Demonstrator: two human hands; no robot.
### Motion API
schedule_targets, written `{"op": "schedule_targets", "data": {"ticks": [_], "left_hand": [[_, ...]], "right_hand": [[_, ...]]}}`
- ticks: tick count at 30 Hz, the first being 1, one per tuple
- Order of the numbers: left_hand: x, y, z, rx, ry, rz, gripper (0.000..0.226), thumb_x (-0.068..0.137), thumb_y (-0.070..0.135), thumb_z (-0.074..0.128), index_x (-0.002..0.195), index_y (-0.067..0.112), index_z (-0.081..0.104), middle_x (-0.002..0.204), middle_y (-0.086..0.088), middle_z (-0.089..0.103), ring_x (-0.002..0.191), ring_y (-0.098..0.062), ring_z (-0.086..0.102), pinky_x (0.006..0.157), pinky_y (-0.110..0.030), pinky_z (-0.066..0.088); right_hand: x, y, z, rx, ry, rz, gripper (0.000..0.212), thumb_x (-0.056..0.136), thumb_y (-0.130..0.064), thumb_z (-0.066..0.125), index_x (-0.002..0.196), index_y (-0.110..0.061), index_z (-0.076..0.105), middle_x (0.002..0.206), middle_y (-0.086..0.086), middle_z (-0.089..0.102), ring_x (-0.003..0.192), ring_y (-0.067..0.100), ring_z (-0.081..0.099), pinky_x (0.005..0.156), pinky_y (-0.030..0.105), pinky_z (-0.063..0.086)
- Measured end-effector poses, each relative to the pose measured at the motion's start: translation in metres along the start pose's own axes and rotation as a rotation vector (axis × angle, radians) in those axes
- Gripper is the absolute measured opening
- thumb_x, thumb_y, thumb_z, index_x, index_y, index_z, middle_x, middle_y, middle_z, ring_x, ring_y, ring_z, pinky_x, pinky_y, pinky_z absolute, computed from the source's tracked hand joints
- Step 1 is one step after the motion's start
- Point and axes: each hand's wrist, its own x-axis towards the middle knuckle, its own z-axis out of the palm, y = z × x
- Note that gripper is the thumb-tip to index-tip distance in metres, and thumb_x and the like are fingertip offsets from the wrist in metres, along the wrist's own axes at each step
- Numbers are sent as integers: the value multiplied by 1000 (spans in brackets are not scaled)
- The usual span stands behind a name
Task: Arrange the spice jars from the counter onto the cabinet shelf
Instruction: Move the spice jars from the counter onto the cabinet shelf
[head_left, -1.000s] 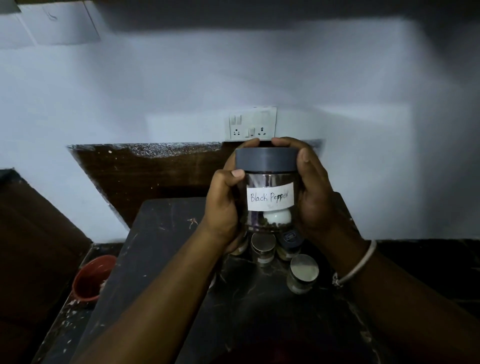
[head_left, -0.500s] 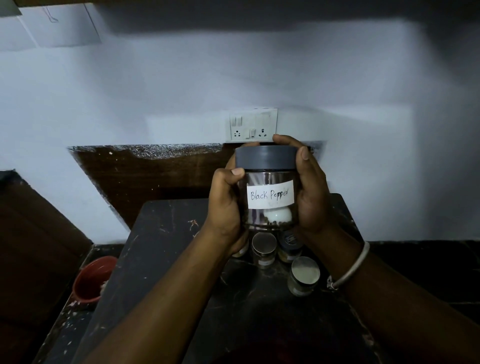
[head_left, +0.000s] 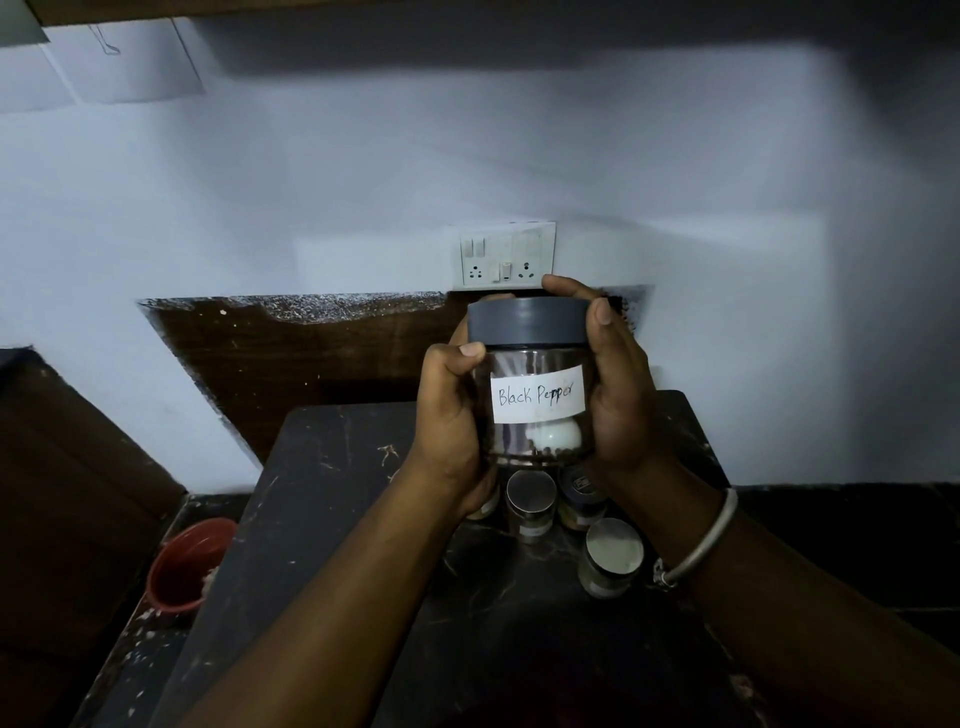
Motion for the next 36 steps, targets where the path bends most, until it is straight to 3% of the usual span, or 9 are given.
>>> {"op": "schedule_targets", "data": {"ticks": [2, 5, 10, 16, 22, 25, 29, 33, 36], "left_hand": [[0, 2, 2, -22, 8, -11, 68, 72, 36, 56, 131, 2, 52, 97, -17, 69, 82, -27, 72, 65, -34, 60], [0, 2, 2, -53, 23, -22, 68, 78, 35, 49, 138, 3, 49, 101, -18, 66, 85, -29, 70, 67, -35, 60], [-2, 2, 2, -49, 39, -43, 83, 78, 37, 47, 149, -6, 39, 107, -22, 63, 92, -32, 65, 72, -37, 59], [-2, 5, 2, -65, 18, -42, 92, 68, 41, 61, 146, -4, 43, 108, -21, 63, 92, -31, 66, 74, -38, 58], [3, 9, 2, -83, -27, -36, 92, 61, 44, 69, 140, 2, 48, 101, -17, 68, 87, -28, 69, 70, -36, 60], [9, 18, 5, -60, -52, -12, 102, 55, 47, 83, 140, 2, 50, 103, -18, 69, 89, -29, 70, 70, -37, 60], [22, 35, 3, -12, -102, 53, 72, 72, 38, 60, 137, 9, 53, 106, -14, 73, 91, -27, 72, 74, -36, 61], [38, 59, 9, 44, -145, 128, 54, 79, 31, 46, 129, 13, 58, 102, -12, 76, 89, -26, 73, 72, -36, 62], [50, 81, 19, 86, -198, 206, 62, 69, 31, 60, 129, 14, 57, 107, -15, 71, 92, -30, 69, 76, -40, 59]], "right_hand": [[0, -1, 2, 0, 9, -2, 54, 91, -54, 65, 127, -13, 63, 134, 33, 57, 123, 51, 56, 101, 60, 46], [1, -3, 4, 5, 10, 2, 44, 95, -43, 52, 125, -13, 63, 130, 32, 60, 114, 37, 63, 94, 50, 51], [0, -2, 4, -1, 2, -3, 41, 97, -43, 51, 124, -15, 65, 122, 17, 67, 114, 33, 65, 95, 48, 52], [-1, -3, 9, 3, 1, -16, 57, 89, -60, 64, 125, -16, 65, 127, 24, 64, 117, 37, 63, 97, 52, 51], [6, -3, 8, -48, -29, -32, 47, 98, -50, 55, 128, -15, 64, 129, 23, 65, 119, 42, 63, 97, 53, 52], [13, -12, 10, -115, -52, -58, 44, 96, -46, 51, 125, -16, 66, 125, 17, 69, 116, 36, 66, 94, 46, 55], [26, -37, 16, -299, -166, -130, 53, 90, -48, 57, 135, -19, 58, 112, 0, 72, 107, 21, 69, 87, 33, 56], [43, -67, 29, -520, -304, -202, 61, 82, -58, 68, 137, -39, 53, 108, -9, 71, 98, 12, 71, 79, 24, 56], [61, -90, 45, -673, -347, -282, 48, 79, -64, 68, 119, -39, 62, 108, -16, 68, 97, 9, 69, 76, 20, 55]]}}
